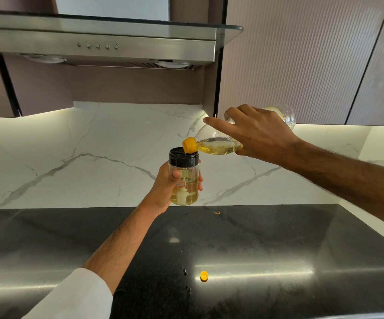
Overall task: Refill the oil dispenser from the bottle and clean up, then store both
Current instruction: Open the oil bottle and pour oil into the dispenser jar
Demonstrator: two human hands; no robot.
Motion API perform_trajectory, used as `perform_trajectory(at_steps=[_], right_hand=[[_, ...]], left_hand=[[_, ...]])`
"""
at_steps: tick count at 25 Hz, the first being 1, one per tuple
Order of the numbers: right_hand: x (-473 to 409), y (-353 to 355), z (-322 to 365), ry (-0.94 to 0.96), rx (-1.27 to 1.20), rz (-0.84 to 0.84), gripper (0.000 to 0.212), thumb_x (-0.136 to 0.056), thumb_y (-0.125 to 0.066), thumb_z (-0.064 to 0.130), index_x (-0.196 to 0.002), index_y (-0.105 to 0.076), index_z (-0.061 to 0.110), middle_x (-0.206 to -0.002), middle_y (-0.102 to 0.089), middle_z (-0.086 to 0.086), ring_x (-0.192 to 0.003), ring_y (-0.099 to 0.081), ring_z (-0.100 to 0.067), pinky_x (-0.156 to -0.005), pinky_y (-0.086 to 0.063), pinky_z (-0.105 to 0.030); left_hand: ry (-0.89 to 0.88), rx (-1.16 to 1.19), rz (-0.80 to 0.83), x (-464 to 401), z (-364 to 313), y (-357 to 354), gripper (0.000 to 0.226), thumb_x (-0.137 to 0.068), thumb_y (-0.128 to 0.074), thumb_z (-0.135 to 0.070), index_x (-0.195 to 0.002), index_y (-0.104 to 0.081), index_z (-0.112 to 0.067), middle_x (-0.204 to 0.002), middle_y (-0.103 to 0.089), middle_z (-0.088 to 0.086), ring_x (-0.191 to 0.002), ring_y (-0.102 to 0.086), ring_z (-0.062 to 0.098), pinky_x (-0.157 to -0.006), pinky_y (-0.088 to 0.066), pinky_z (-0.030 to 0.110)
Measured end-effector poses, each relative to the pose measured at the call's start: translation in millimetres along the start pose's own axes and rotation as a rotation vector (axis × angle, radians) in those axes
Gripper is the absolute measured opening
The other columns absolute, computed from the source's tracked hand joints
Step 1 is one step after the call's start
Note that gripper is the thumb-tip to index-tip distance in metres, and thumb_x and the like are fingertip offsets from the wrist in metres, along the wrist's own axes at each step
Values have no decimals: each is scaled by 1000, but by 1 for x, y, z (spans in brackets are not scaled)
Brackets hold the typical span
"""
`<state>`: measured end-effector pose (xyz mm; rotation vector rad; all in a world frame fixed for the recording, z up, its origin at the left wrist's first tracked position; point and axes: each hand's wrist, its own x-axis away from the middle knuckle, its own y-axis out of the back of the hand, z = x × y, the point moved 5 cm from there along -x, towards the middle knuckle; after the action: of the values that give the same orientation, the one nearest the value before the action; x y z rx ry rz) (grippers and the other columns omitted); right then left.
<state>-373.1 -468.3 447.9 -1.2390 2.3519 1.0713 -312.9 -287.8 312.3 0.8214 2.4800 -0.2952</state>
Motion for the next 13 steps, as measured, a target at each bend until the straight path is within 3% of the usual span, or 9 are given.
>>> perform_trajectory(at_steps=[13], right_hand=[[-1,1,0,1,-8,0,119,-56,-100,33,-148,-24,26,-121,-63,-21,-97,-66,-38,-71,-61,-52]], left_hand=[[-4,5,3,1,-1,0,105,-55,-75,-85,-126,-56,-10,-93,-74,9,-77,-72,26,-74,-61,44]])
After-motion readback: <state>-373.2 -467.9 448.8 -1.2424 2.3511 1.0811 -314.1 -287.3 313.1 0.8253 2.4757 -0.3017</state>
